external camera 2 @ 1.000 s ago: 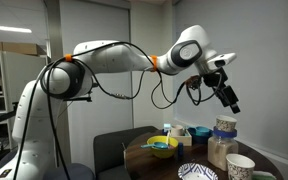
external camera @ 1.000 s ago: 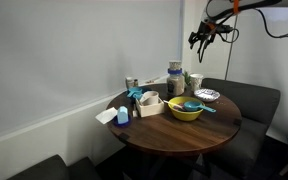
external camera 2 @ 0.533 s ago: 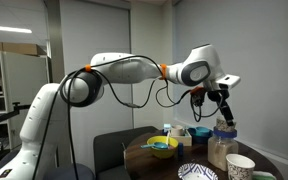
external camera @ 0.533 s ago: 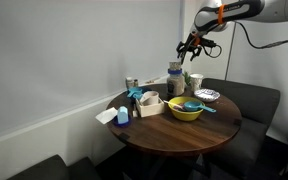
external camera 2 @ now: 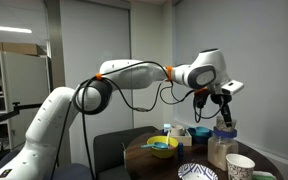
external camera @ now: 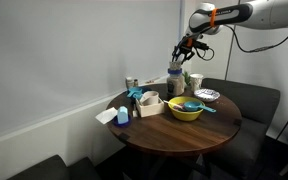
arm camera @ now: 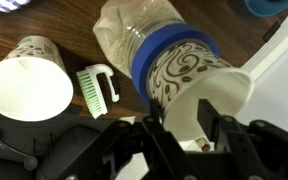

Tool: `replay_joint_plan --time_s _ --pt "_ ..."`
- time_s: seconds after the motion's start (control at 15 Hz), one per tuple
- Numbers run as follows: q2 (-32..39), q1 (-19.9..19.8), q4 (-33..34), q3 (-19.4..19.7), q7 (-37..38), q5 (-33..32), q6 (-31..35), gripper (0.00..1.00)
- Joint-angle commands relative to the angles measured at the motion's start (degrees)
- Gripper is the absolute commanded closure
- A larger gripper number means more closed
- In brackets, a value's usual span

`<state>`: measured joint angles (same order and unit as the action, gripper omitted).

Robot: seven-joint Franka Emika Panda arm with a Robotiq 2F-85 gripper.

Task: Move the cup from the jar to the table

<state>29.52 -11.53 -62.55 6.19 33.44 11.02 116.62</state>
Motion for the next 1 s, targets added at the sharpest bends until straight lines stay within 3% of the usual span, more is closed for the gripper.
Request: replay_joint_plan --time_s 0.0,0.13,0.4,0.93 --pt "1.83 -0.83 5.42 -0.44 3.35 2.02 -5.83 0.84" --pt "1.92 -1.22 6.61 -0.67 4.38 2.68 -8.46 0.99" --pt "1.15 -1.69 7.94 -0.76 5.11 4.11 -10.38 1.0" --pt "-3.81 0.47 6.96 -1.38 1.32 2.73 -3.86 0.99"
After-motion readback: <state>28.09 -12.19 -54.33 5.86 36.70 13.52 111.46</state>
